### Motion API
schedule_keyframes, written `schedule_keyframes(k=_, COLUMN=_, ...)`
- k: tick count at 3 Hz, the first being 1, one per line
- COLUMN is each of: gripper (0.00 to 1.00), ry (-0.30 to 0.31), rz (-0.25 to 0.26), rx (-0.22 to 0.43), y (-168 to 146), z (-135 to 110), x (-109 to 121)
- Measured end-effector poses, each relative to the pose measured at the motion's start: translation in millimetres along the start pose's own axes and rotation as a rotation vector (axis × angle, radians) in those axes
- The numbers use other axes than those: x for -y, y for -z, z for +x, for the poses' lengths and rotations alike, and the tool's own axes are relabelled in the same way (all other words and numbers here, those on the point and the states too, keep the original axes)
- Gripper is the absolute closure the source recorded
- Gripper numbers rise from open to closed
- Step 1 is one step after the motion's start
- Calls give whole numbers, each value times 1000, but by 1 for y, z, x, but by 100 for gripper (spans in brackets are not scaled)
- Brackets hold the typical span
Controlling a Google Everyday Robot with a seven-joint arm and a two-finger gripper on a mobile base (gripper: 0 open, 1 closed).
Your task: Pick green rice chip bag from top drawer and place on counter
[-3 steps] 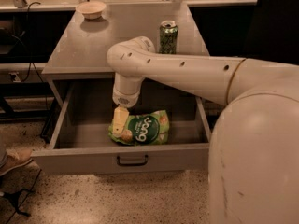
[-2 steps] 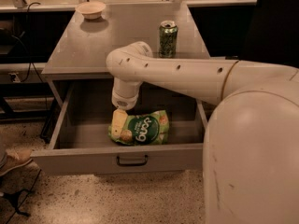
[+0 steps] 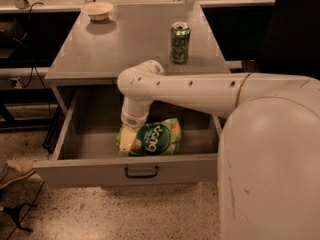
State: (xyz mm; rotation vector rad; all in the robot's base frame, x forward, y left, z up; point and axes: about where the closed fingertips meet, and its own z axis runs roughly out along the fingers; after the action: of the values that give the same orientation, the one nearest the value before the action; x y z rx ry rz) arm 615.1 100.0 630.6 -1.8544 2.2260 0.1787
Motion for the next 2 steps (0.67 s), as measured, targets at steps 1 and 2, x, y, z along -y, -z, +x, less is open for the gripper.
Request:
schedule_keyframes(k=1, gripper=26, ry=-13, rz=2, rx=17, y=-7, z=2, x=-1)
schedule_keyframes(k=2, gripper=58, ry=-25, rz=23, rx=76, y=3, z=3, x=2)
